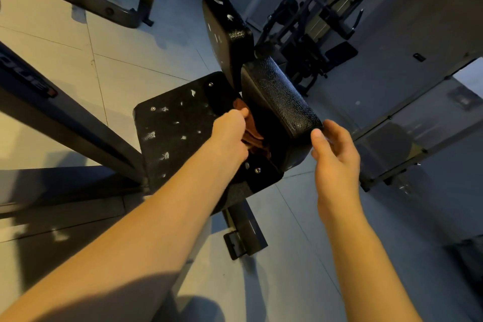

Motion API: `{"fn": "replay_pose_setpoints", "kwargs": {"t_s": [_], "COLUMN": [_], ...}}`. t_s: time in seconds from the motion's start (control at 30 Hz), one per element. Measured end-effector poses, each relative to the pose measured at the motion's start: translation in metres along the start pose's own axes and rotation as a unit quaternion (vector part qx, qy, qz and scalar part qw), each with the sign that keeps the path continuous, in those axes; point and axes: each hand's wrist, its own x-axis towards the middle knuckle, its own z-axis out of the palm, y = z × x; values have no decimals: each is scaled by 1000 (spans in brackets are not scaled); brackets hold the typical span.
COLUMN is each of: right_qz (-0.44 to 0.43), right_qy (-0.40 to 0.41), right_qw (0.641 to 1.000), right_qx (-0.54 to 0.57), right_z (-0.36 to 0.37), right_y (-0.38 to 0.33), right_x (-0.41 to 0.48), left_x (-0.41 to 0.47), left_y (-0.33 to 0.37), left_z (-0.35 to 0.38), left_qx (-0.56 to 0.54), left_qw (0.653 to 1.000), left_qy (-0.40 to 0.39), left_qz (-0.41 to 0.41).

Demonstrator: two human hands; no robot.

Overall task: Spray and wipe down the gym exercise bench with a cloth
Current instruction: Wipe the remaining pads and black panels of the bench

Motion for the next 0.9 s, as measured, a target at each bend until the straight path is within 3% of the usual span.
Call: {"fn": "replay_pose_setpoints", "kwargs": {"t_s": [0.2,0.33,0.47,0.63,0.7,0.8,0.9], "right_qz": [-21,-37,-38,-55,-58,-56,-57], "right_qy": [-3,-12,-13,-10,-11,-12,-22], "right_qw": [999,999,999,998,998,998,998], "right_qx": [24,29,24,19,16,14,13], "right_z": [8,9,9,10,10,9,7], "right_y": [3,2,2,4,5,5,6], "right_x": [-1,-3,-2,-3,-2,-2,-2], "left_x": [-2,8,-4,-12,-5,5,5], "left_y": [54,44,28,68,80,72,52], "left_z": [-9,-11,3,1,2,4,10], "left_qx": [-51,29,22,-51,-8,46,49], "left_qw": [992,998,999,987,986,991,996], "left_qy": [-11,21,-18,-53,-22,25,-2], "left_qz": [114,45,19,144,164,125,71]}}
